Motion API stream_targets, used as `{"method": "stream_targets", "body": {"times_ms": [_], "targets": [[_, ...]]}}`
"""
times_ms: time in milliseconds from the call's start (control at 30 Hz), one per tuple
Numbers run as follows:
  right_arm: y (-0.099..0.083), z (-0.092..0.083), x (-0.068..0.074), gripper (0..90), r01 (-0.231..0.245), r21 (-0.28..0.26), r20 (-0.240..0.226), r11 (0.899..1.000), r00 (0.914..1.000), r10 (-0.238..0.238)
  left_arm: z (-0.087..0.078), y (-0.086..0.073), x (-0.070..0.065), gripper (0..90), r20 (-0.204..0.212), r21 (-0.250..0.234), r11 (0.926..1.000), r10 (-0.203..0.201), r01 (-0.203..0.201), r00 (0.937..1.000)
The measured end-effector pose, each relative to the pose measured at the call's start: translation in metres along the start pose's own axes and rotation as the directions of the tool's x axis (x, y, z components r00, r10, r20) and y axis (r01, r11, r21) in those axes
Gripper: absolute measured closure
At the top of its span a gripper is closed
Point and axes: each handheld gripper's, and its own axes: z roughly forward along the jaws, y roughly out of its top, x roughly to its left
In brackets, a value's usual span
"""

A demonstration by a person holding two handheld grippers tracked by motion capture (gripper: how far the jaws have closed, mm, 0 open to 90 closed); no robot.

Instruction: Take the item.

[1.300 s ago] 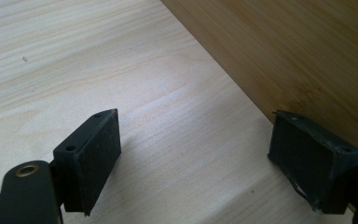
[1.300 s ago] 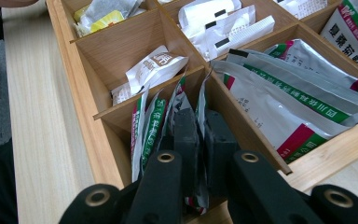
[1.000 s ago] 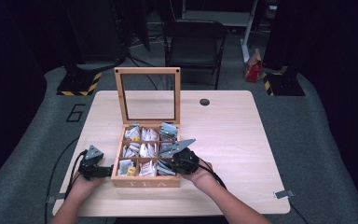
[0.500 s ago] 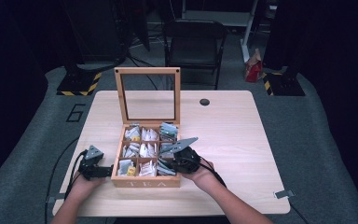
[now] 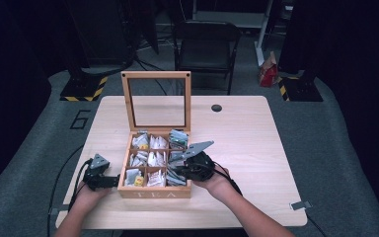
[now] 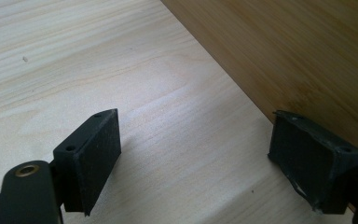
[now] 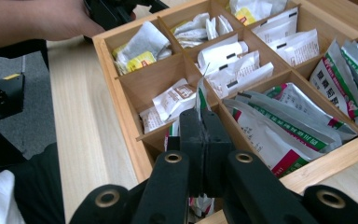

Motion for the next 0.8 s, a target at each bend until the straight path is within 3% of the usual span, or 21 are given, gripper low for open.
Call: {"method": "stream_targets", "body": {"times_ms": [467,800], "targets": [[0.019,-0.025,0.008,89.6,0.016,-0.053,-0.015,0.998,0.9997,-0.017,0.0,0.0,0.0,16.1,0.0,0.001,1.0,0.0,0.0,1.0],[0.026,-0.044,0.007,89.6,0.032,-0.075,0.0,0.997,0.9995,-0.032,0.001,0.0,0.0,16.1,-0.004,-0.007,1.0,-0.001,0.001,1.0]]}}
